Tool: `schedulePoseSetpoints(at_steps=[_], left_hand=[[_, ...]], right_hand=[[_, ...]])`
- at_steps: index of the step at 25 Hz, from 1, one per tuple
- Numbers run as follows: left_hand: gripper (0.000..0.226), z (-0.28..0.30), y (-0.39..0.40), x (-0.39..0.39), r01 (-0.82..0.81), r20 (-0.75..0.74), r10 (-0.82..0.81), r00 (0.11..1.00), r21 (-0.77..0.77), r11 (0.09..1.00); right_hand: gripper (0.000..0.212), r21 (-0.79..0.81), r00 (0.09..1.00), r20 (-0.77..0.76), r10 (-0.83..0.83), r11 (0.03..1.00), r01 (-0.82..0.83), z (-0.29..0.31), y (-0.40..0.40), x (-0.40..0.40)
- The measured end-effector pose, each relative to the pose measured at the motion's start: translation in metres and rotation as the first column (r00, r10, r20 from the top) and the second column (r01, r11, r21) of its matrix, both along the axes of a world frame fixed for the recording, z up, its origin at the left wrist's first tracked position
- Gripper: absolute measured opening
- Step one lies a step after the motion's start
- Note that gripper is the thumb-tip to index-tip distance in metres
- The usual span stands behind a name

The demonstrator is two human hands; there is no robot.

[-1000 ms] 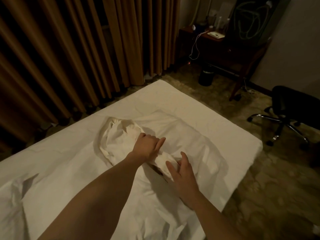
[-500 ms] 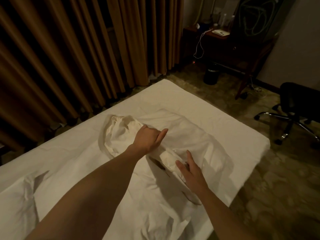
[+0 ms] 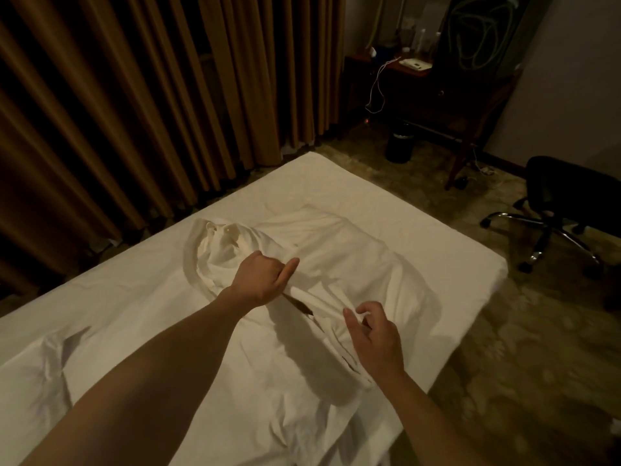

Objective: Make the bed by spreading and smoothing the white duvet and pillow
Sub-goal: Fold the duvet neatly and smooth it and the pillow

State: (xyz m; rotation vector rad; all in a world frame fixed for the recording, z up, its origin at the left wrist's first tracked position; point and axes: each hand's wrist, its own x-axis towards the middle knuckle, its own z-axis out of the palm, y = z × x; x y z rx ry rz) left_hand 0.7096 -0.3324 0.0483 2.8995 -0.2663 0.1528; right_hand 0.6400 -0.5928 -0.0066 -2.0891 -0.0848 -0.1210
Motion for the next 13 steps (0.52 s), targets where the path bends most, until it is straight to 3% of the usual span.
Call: schedulePoseSetpoints(at_steps=[3,5,6,8,9,11,13], left_hand=[[0.087,0.009,0.002,-0.001,-0.016,0.071,0.019,0.997,-0.046,0.999],[0.088,0.006,0.008,-0.009,0.000,0.063,0.000,0.998,-0.005,1.000],[0.090,0.000,0.013,-0.017,0.013,0.040,-0.015,0.999,0.052,0.999],[0.096,-0.020,0.022,-0.038,0.020,-0.018,-0.017,1.000,0.209,0.978],[0.095,-0.031,0.026,-0.049,0.008,-0.057,0.007,0.998,0.262,0.965],[0.086,-0.049,0.029,-0.069,-0.029,-0.098,0.056,0.994,0.260,0.965],[0.084,-0.057,0.028,-0.081,-0.048,-0.105,0.074,0.992,0.229,0.972]], right_hand=[[0.049,0.027,0.953,0.296,-0.073,0.997,0.068,0.026,0.005,-0.016],[0.051,-0.020,0.936,0.349,-0.052,0.998,0.063,0.023,0.013,-0.036],[0.054,-0.124,0.936,0.352,-0.004,0.991,0.051,0.012,0.020,-0.052],[0.063,-0.462,0.956,0.225,0.188,0.885,-0.065,-0.018,0.034,-0.086],[0.069,-0.569,0.961,0.055,0.271,0.799,-0.193,-0.029,0.041,-0.098],[0.080,-0.591,0.912,-0.265,0.312,0.695,-0.409,-0.042,0.048,-0.110],[0.085,-0.569,0.899,-0.321,0.297,0.698,-0.434,-0.047,0.049,-0.107]])
